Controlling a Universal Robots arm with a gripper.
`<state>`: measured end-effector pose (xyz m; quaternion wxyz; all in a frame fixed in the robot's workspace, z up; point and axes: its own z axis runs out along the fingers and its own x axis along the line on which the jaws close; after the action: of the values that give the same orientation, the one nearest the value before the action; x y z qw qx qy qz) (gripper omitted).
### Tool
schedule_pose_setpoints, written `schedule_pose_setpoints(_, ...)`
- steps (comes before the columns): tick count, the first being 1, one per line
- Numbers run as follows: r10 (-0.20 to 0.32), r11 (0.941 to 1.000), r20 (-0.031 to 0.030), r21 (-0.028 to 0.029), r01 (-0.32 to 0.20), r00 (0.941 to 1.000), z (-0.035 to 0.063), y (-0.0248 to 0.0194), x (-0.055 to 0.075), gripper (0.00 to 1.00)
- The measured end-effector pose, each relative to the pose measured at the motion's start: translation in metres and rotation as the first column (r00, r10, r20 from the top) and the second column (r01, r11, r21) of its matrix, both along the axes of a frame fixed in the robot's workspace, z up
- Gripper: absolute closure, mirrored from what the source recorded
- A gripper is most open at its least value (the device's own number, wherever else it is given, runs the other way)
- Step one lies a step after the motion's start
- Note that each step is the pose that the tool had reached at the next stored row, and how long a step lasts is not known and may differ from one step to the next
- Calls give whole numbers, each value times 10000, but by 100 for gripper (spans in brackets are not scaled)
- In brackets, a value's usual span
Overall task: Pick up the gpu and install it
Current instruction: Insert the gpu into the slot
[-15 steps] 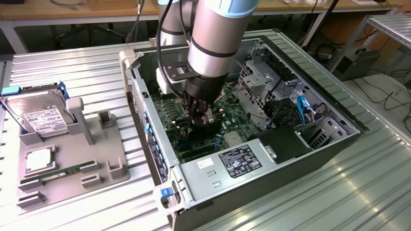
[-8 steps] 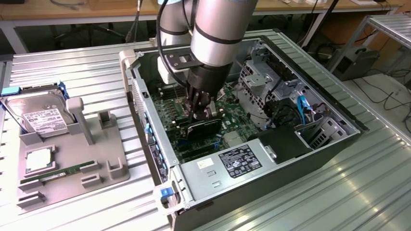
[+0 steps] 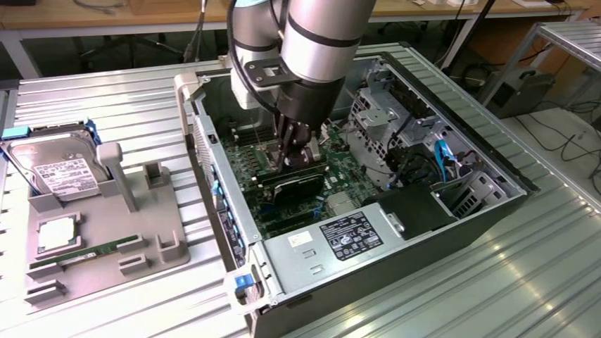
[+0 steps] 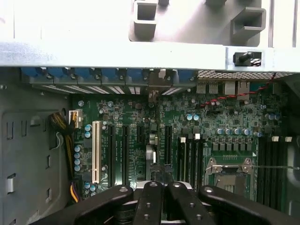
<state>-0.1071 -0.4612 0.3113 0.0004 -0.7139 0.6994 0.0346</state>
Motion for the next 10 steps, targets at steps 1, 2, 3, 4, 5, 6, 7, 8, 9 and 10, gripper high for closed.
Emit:
schedule_pose_setpoints(1, 0, 10000, 0, 0, 0, 10000, 0, 0, 0, 89)
schedule_pose_setpoints(2, -1, 10000, 0, -1, 1, 10000, 0, 0, 0, 89)
schedule_pose_setpoints(3, 0, 10000, 0, -1, 0, 10000, 0, 0, 0, 89)
schedule_pose_setpoints(4, 0, 10000, 0, -1, 0, 10000, 0, 0, 0, 89)
schedule_pose_setpoints(5, -1, 10000, -1, -1, 1, 10000, 1, 0, 0, 89)
schedule_pose_setpoints(6, -1, 10000, 0, -1, 1, 10000, 0, 0, 0, 89)
schedule_pose_setpoints(7, 0, 10000, 0, -1, 0, 10000, 0, 0, 0, 89)
schedule_pose_setpoints(8, 0, 10000, 0, -1, 0, 10000, 0, 0, 0, 89)
schedule_pose_setpoints(9, -1, 10000, 0, -1, 1, 10000, 0, 0, 0, 89)
schedule_pose_setpoints(10, 0, 10000, 0, -2, 0, 10000, 1, 0, 0, 89)
